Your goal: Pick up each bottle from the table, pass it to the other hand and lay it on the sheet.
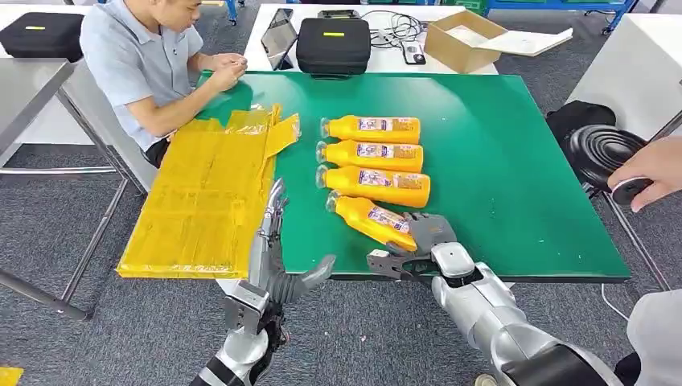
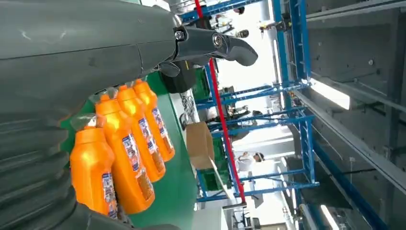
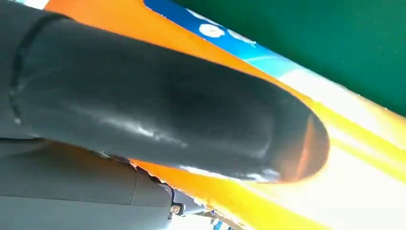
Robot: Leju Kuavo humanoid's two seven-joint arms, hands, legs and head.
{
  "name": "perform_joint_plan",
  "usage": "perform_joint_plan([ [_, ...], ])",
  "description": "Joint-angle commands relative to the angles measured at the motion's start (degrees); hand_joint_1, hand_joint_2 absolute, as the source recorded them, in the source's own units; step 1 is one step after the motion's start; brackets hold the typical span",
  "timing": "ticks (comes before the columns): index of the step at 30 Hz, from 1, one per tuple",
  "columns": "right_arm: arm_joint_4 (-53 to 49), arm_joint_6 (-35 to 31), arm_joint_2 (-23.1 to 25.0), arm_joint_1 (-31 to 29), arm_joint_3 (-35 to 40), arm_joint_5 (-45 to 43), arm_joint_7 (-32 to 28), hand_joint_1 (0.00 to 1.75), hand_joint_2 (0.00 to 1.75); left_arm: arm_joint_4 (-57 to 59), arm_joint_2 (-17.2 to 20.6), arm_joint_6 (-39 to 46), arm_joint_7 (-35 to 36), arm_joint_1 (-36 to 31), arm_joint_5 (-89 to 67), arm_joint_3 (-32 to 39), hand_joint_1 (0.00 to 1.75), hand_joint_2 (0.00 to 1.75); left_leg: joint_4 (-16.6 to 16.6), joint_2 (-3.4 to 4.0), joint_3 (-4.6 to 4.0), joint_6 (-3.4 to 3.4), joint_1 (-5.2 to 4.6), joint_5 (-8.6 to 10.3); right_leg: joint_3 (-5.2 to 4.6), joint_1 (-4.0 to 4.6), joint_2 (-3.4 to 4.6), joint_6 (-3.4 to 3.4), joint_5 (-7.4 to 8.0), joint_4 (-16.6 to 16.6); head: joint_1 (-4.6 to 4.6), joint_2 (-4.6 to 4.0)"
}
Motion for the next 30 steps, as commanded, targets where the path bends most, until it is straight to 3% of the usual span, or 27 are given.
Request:
perform_joint_plan([
  [1,4.8,2.5,-1.0,6.0,-2.0,-2.1,-1.6,1.75,0.00,4.1,1.0,-3.1,0.9,-2.0,2.2,0.3,0.00,1.75,-0.1,-0.28,-0.28,-0.09,0.08,0.16,-0.14,0.09,-0.30,-0.10,0.09,-0.2,0.00,0.00],
  [2,4.8,2.5,-1.0,6.0,-2.0,-2.1,-1.6,1.75,0.00,4.1,1.0,-3.1,0.9,-2.0,2.2,0.3,0.00,1.75,0.0,-0.20,0.01,-0.10,0.05,-0.01,0.10,0.07,-0.20,-0.10,-0.07,-0.1,0.00,0.00],
  [15,4.2,-0.5,-1.1,6.8,-4.3,-4.5,-4.4,1.75,0.00,4.4,0.7,-5.7,2.5,-1.9,4.4,0.7,0.00,1.75,-0.1,-0.31,0.08,-0.03,0.11,-0.10,0.27,0.14,-0.32,-0.08,-0.21,-0.2,0.00,0.00],
  [18,2.2,-1.5,1.1,9.2,-16.1,-18.3,-15.9,1.75,0.00,3.9,0.5,-5.7,2.1,-1.5,4.3,1.1,0.00,1.75,-0.2,-0.38,-0.04,-0.05,0.14,-0.01,0.18,0.17,-0.40,-0.11,-0.14,-0.3,0.02,0.00],
  [22,-0.6,-5.6,3.2,10.6,-20.1,-25.2,-28.0,1.75,0.00,3.1,0.0,-3.7,0.5,-0.9,4.2,2.4,0.00,1.75,-0.2,-0.27,0.04,-0.04,0.14,-0.09,0.26,0.17,-0.26,-0.10,-0.18,-0.3,0.04,0.00],
  [24,-2.7,-6.5,4.2,11.5,-21.8,-28.6,-32.7,1.75,0.00,2.8,-0.3,-1.4,-0.4,-0.6,3.5,3.2,0.00,1.75,-0.2,0.14,0.03,-0.08,0.16,-0.20,0.60,0.18,0.13,-0.10,-0.08,-0.3,0.02,0.00],
  [25,-5.7,-6.7,4.8,12.8,-22.2,-31.1,-33.9,1.75,0.00,2.8,-0.5,-0.2,-0.7,-0.5,3.5,3.8,0.00,1.75,-0.1,0.24,0.21,-0.06,0.13,-0.37,0.91,0.15,0.31,-0.06,-0.19,-0.1,0.02,0.00],
  [30,-16.5,-9.5,3.4,17.7,-15.5,-42.0,-33.9,1.75,0.00,4.6,-1.2,4.3,-0.4,-0.5,5.2,7.0,0.00,1.75,-0.1,0.10,-0.06,-0.11,0.16,-0.25,0.64,0.24,0.21,-0.23,-0.15,-0.1,0.00,0.00],
])
